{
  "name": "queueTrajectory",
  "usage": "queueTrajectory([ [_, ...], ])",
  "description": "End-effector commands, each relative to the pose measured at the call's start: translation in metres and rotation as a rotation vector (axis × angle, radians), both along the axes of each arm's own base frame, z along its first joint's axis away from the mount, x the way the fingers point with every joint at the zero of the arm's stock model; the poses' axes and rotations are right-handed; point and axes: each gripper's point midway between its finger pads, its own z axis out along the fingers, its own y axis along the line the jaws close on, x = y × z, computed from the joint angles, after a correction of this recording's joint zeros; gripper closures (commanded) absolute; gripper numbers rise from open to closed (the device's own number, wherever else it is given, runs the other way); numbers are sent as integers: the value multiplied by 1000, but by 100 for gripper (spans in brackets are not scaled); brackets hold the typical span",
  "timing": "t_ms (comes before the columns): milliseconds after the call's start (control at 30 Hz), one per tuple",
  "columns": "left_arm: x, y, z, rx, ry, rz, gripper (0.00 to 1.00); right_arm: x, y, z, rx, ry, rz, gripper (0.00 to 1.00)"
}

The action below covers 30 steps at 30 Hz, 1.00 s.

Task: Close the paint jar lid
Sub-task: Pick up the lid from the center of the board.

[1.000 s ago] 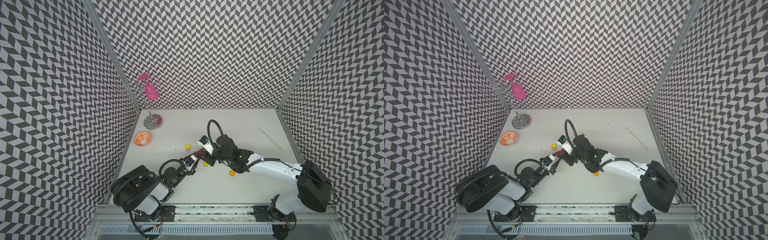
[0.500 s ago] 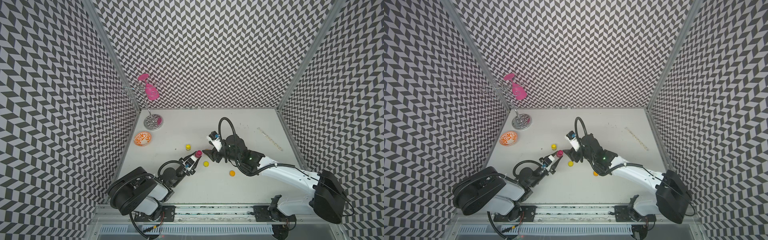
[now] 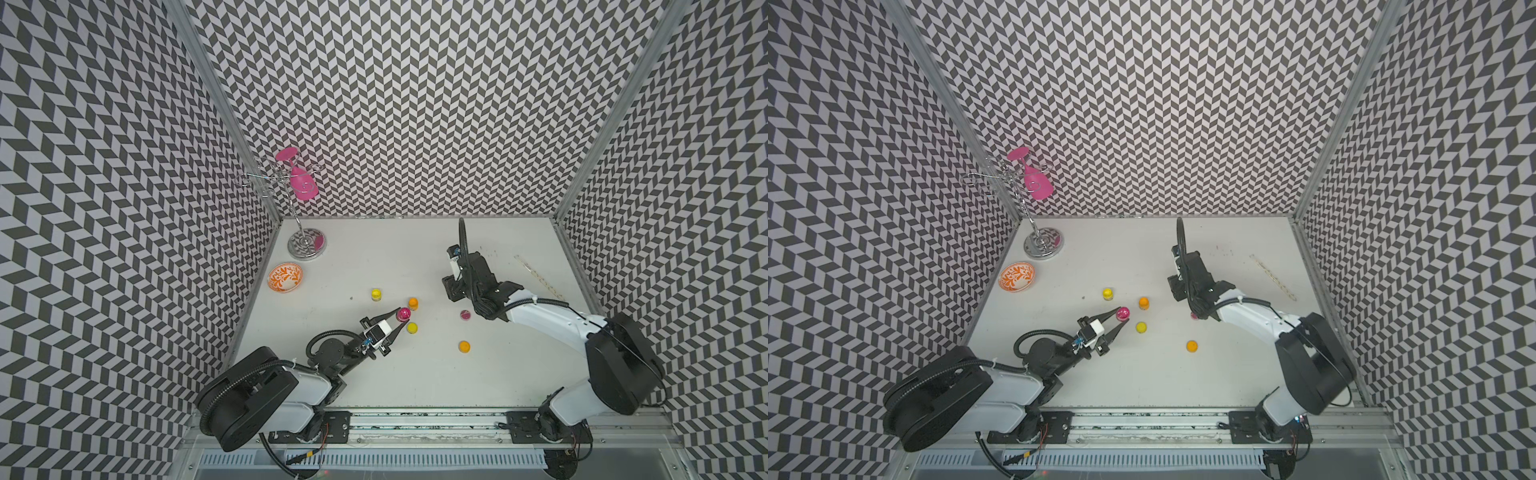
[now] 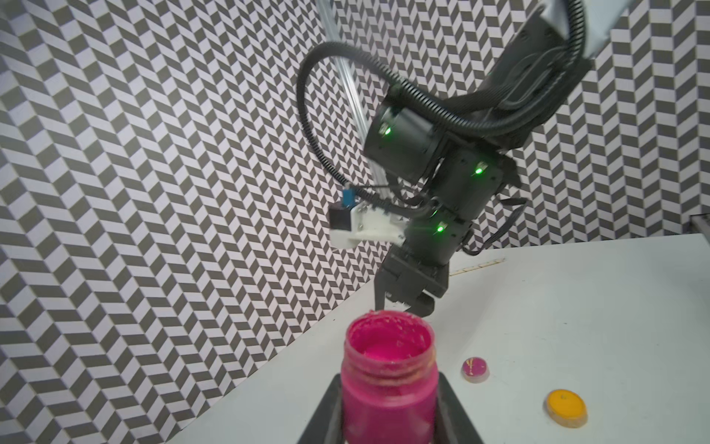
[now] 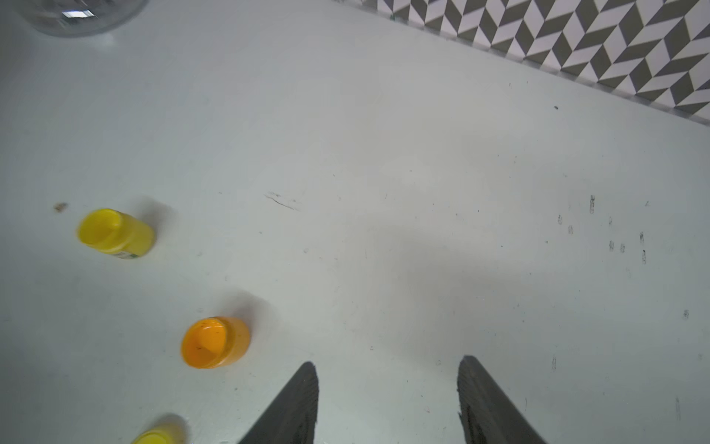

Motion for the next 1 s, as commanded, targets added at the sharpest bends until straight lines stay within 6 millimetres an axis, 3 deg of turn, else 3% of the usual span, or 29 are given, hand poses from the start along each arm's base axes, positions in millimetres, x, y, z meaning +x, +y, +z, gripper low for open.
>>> queueTrajectory([
  [0, -32, 2, 40, -124, -157, -115, 68, 0, -16, -12, -101, 53, -71, 45],
  [133, -32, 2, 42, -128, -155, -117, 68, -6, -31, -15, -135, 76, -111, 46],
  [300, -27, 2, 40, -116, -140, -93, 69, -21, -29, -25, -102, 147, -86, 46],
  [467, -27, 1, 41, -123, -141, -105, 68, -36, -45, -35, -107, 164, -143, 46],
  [967, -28, 0, 41, -120, -136, -110, 68, -61, -37, -64, -100, 261, -82, 50],
])
